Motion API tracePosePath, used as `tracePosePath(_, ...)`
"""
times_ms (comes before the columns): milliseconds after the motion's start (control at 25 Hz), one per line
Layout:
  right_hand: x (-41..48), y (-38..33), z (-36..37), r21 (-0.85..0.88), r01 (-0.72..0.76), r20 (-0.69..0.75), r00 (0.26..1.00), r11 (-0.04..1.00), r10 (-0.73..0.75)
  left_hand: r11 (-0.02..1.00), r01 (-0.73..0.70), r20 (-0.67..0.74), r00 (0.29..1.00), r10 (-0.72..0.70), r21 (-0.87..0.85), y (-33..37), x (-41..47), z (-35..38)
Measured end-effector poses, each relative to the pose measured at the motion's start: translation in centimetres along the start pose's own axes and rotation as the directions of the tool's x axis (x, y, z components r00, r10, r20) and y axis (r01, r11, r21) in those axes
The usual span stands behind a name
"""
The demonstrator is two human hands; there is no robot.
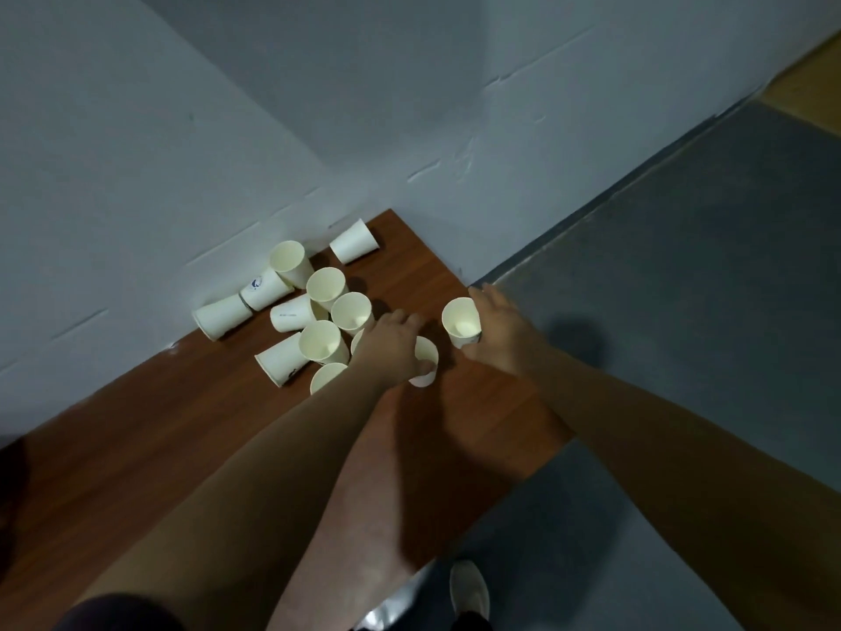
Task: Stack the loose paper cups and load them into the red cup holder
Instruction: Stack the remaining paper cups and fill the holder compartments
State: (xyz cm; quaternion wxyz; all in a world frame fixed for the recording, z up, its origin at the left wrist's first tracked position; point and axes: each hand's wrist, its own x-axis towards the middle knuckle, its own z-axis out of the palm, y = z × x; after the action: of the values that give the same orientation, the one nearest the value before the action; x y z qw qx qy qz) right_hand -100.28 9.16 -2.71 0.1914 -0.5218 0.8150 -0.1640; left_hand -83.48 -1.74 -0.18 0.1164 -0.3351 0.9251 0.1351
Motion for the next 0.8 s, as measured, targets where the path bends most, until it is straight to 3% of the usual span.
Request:
tracePosePath(160, 1.7, 0.7, 1.7, -0.04, -0.027, 0.052, 0.998, 0.999, 0.029, 0.995, -0.042, 0.119, 0.992, 0.031, 0.086, -1.4, 1.1, 2.4)
tracePosePath(320, 2.0, 0.8, 3.6, -0.034, -0.025, -0.016, 1.0, 0.999, 0.024, 0.988, -0.097, 0.021, 0.995, 0.095, 0.12, -2.1, 0.8, 4.1)
tracePosePath(640, 0.2, -2.8, 0.3, 0.039, 0.018, -0.204, 0.979, 0.999, -0.009, 0.958, -0.079, -0.074, 0.995, 0.061, -0.277, -3.4, -2.5, -1.2)
tracePosePath(720, 0.2, -6.5, -2.8, 0.107, -0.051, -0.155, 0.986, 0.993, 0.067, 0.94, -0.027, -0.124, 0.992, -0.016, -0.341, -4.7, -4.6, -4.5)
tracePosePath(800, 0.2, -10.2, -5.0, 0.124, -0.022, -0.125, 0.991, 0.992, 0.038, 0.929, 0.017, -0.178, 0.98, -0.089, -0.37, -6.6, -7.1, -7.6)
